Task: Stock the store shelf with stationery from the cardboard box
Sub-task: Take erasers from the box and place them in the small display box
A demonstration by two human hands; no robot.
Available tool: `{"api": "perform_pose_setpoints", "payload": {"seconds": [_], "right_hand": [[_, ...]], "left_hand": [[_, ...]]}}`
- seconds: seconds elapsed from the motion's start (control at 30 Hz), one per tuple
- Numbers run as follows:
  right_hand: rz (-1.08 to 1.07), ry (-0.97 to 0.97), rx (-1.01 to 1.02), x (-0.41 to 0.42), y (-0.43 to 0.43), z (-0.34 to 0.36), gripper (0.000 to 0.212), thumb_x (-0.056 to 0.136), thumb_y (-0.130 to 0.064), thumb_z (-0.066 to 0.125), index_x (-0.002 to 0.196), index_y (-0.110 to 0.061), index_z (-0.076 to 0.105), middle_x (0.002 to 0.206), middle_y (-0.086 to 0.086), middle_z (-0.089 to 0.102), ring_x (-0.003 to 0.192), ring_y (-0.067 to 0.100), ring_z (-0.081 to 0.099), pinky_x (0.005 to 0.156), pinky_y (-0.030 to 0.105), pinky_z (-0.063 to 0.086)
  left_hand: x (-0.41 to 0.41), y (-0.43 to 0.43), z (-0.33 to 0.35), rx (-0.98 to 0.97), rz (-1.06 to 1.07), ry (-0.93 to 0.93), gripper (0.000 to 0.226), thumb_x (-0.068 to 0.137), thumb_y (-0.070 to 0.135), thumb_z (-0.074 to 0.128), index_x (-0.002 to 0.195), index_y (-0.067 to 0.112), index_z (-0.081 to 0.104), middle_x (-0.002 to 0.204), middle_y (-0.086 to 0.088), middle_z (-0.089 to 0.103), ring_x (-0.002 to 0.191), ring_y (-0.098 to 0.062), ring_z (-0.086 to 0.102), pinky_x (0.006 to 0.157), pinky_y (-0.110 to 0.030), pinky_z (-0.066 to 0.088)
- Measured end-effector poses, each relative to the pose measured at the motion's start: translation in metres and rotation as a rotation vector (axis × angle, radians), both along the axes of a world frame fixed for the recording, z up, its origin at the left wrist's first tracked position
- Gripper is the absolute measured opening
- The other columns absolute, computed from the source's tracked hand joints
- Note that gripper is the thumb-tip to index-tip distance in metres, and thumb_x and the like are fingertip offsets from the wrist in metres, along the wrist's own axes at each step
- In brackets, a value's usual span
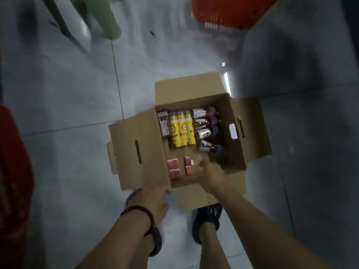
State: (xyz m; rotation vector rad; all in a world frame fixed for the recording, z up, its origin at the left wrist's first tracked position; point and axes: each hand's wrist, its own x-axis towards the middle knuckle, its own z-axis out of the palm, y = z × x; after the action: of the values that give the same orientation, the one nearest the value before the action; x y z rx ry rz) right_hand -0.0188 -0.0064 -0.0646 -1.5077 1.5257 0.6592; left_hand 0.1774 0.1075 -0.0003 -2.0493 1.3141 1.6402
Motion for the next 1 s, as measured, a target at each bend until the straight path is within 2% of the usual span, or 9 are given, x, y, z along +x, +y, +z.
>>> {"api": "perform_pose_setpoints", "payload": {"seconds": [0.1,0.23,0.37,0.47,0.63,0.73,0.87,0.93,1.0], "right_hand": [[0.077,0.009,-0.044,0.010,-0.008,-0.091,0.073,0.091,-0.024,0.076,0.152,-0.033,0.036,0.148,0.007,0.042,0.133,0.032,0.053,0.103,0.044,0.051],[0.272,0.047,-0.156,0.021,-0.008,-0.177,0.081,0.076,-0.036,0.087,0.139,-0.035,0.038,0.142,0.010,0.052,0.132,0.034,0.050,0.109,0.047,0.046],[0.266,0.028,-0.055,0.021,-0.008,-0.221,0.080,0.078,-0.026,0.087,0.138,-0.041,0.037,0.139,0.013,0.050,0.135,0.038,0.047,0.108,0.055,0.047],[0.300,0.020,-0.063,0.019,-0.007,-0.239,0.078,0.082,-0.015,0.081,0.136,-0.045,0.035,0.140,0.017,0.049,0.133,0.041,0.046,0.105,0.056,0.050],[0.256,-0.021,-0.089,0.025,-0.007,-0.251,0.073,0.081,-0.006,0.079,0.138,-0.037,0.045,0.130,0.016,0.056,0.124,0.039,0.055,0.095,0.051,0.055],[0.160,-0.056,-0.090,0.024,-0.010,-0.251,0.068,0.078,-0.007,0.081,0.131,-0.038,0.050,0.122,0.008,0.064,0.119,0.035,0.060,0.094,0.051,0.059],[-0.092,-0.153,-0.081,0.022,-0.011,-0.228,0.044,0.080,-0.013,0.084,0.097,-0.039,0.053,0.103,-0.001,0.065,0.098,0.025,0.067,0.074,0.045,0.065],[-0.222,-0.266,-0.096,0.022,-0.012,-0.194,0.035,0.079,-0.016,0.084,0.091,-0.037,0.058,0.094,-0.002,0.069,0.087,0.021,0.072,0.067,0.049,0.066],[-0.287,-0.394,-0.121,0.026,-0.013,-0.142,0.025,0.077,-0.021,0.080,0.089,-0.034,0.063,0.087,-0.001,0.072,0.079,0.021,0.075,0.066,0.052,0.065]], "left_hand": [[-0.014,-0.008,-0.071,-0.026,0.102,-0.016,0.026,0.099,0.030,0.064,0.119,0.041,0.053,0.123,0.009,0.056,0.097,-0.014,0.060,0.083,-0.028,0.054],[-0.034,-0.006,-0.130,-0.094,0.222,-0.018,0.032,0.096,0.028,0.069,0.115,0.047,0.050,0.120,0.012,0.051,0.103,-0.014,0.060,0.090,-0.034,0.057],[-0.046,0.002,-0.153,-0.099,0.316,0.015,0.038,0.094,0.024,0.073,0.113,0.049,0.052,0.132,0.016,0.041,0.113,-0.012,0.058,0.100,-0.035,0.057],[-0.051,0.005,-0.158,-0.141,0.336,-0.036,0.037,0.094,0.023,0.073,0.114,0.046,0.052,0.130,0.015,0.041,0.113,-0.011,0.056,0.101,-0.032,0.057],[-0.051,0.003,-0.162,-0.164,0.354,-0.065,0.028,0.095,0.027,0.072,0.107,0.045,0.056,0.123,0.015,0.043,0.105,-0.011,0.058,0.094,-0.027,0.056],[-0.048,0.000,-0.166,-0.161,0.430,-0.062,0.020,0.098,0.026,0.069,0.101,0.043,0.060,0.112,0.014,0.048,0.093,-0.008,0.058,0.082,-0.019,0.052],[-0.045,-0.003,-0.160,-0.153,0.798,0.037,0.020,0.100,0.020,0.066,0.091,0.037,0.068,0.087,0.013,0.064,0.079,-0.003,0.061,0.060,-0.008,0.042],[-0.044,-0.009,-0.148,-0.212,0.980,0.040,0.019,0.100,0.020,0.066,0.089,0.035,0.071,0.088,0.013,0.070,0.082,0.000,0.064,0.059,-0.006,0.045],[-0.038,-0.022,-0.124,-0.250,1.096,0.050,0.016,0.102,0.024,0.064,0.093,0.035,0.071,0.095,0.012,0.072,0.089,-0.004,0.066,0.065,-0.012,0.052]]}}
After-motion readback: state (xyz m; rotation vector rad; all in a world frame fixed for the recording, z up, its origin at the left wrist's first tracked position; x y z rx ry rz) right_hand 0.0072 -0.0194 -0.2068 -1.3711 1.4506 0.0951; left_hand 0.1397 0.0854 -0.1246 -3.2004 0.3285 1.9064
